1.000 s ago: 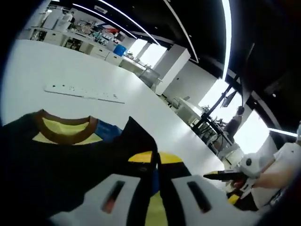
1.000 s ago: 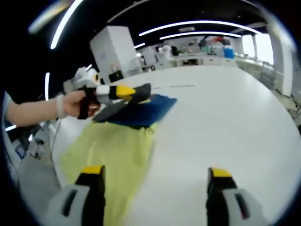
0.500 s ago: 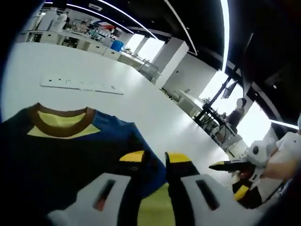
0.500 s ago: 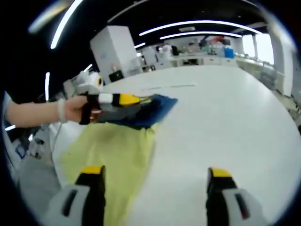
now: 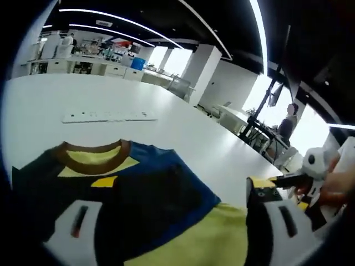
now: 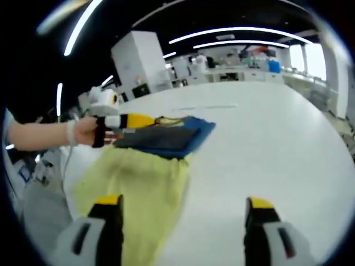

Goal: Fold the garment on the visible template until the final outline fits inside the template.

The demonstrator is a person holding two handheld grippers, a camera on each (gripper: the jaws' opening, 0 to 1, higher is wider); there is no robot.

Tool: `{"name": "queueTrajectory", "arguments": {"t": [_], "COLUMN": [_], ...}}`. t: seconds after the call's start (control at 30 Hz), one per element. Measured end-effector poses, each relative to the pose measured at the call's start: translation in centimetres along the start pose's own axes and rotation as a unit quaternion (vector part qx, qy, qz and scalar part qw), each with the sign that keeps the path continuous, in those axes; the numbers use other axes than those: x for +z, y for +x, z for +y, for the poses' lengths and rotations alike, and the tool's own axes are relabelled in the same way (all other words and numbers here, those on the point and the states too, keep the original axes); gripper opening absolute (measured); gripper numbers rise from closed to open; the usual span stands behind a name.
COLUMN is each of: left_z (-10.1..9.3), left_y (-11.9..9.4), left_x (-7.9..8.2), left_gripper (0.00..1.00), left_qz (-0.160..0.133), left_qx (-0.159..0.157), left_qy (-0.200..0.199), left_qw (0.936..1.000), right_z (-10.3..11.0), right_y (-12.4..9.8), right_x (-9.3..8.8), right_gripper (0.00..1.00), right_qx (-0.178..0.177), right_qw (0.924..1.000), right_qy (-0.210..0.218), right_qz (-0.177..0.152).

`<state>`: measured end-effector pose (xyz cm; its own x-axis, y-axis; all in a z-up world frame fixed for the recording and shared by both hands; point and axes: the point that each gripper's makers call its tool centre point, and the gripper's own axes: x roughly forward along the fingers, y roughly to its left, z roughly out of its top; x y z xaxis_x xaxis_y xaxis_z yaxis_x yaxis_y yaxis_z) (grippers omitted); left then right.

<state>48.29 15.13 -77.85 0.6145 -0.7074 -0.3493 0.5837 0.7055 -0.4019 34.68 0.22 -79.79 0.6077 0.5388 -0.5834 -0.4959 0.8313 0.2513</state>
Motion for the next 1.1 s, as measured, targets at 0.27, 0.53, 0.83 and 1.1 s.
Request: {"name": "queueTrajectory", "arguments": {"t": [0.27, 0.53, 0.83, 1.1], "left_z": [1.1, 2.3, 3.5, 4.0], "left_y": [-2.9, -7.2, -12.4, -17.2], "left_x": [0.2, 0.0, -0.2, -1.5], "left_gripper": [0.98, 0.98, 0.98, 0.98], "left_qz": [-0.002, -0.007, -0.018, -0.020], "left_qx": [0.005, 0.019, 0.039, 0.065], "left_qy": [0.017, 0.024, 0.034, 0.055], "left_qw": [0.9998, 0.9995, 0.9985, 0.9961], "right_z": [1.2, 2.0, 2.7, 3.2], "right_y": [0.5, 1.0, 0.7, 0.7], "right_x": [1.6, 3.0, 4.2, 5.0], "right_gripper": [0.92, 0.92, 0.92, 0.93], "right_qx": [0.010, 0.018, 0.022, 0.030], "right_qw": [0.9998, 0.9991, 0.9983, 0.9974], "right_qy": [-0.017, -0.037, -0.050, -0.063], "right_qz": [-0.008, -0.011, -0.016, -0.017]}}
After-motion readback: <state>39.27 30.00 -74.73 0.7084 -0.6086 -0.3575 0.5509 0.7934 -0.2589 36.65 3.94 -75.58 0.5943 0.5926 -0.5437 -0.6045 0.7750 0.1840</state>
